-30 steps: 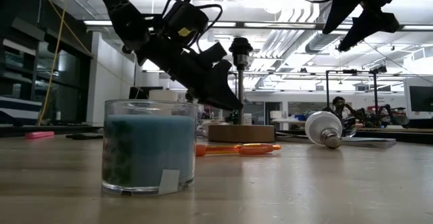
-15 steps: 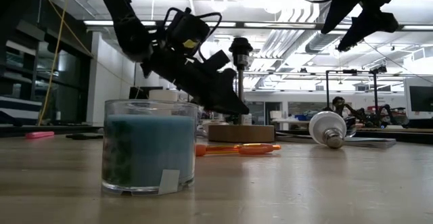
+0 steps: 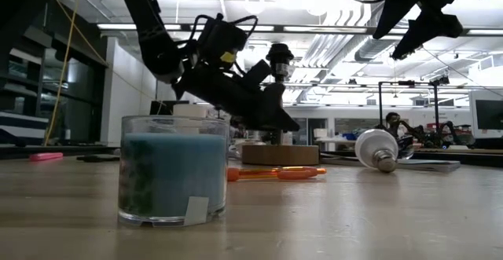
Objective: Screw lightbulb
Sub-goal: Move the wooden lamp to the center of the table
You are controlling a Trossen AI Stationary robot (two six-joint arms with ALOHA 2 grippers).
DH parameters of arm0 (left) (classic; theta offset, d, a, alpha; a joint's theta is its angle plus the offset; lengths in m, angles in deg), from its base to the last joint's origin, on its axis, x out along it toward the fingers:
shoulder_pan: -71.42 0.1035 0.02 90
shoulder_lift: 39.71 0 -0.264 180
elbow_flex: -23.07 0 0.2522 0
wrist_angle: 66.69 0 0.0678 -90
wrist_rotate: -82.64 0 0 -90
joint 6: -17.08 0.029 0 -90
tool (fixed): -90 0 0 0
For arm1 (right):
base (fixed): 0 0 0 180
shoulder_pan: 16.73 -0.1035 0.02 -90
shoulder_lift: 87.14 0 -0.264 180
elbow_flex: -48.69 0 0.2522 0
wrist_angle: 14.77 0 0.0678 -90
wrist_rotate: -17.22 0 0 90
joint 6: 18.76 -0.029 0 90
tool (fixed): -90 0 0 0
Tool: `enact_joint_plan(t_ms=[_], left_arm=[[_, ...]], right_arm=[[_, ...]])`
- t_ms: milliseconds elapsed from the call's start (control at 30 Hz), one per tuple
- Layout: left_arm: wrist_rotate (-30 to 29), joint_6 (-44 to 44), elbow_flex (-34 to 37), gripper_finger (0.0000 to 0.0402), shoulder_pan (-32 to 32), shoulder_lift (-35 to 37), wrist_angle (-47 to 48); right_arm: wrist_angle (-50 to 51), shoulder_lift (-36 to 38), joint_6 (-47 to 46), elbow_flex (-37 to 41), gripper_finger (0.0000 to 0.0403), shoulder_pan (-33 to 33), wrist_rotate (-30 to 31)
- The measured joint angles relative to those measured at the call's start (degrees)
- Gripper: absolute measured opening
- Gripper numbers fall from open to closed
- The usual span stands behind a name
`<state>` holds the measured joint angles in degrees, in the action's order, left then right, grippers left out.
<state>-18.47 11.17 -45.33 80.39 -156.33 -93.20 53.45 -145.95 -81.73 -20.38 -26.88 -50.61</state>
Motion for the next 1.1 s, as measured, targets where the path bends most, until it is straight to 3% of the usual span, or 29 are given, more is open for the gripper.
enact_joint_plan(t_ms=[267,633,767,900,1100], left_arm=[[-1.64,-7.02,-0.16,0.0026,-0.21,0.56,6.25],[0.98,-6.21,1.92,0.0027,-4.07,8.11,19.96],[-0.3,-9.67,6.9,0.0027,-6.51,11.82,19.29],[-4.41,-12.33,12.46,0.0031,-9.31,15.63,17.83],[-5.33,-12.88,15.05,0.0048,-10.95,16.72,14.45]], right_arm=[[-0.14,0.0,0.13,-0.01,0.0261,0.0,0.0],[-0.35,0.02,0.56,0.01,0.0261,0.0,1.19],[-2.22,0.0,1.94,0.0,0.0261,0.0,0.74],[-2.75,-1.11,1.2,0.01,0.0261,0.02,-3.49],[-0.99,-6.97,-6.85,0.0,0.0261,0.02,-8.82]])
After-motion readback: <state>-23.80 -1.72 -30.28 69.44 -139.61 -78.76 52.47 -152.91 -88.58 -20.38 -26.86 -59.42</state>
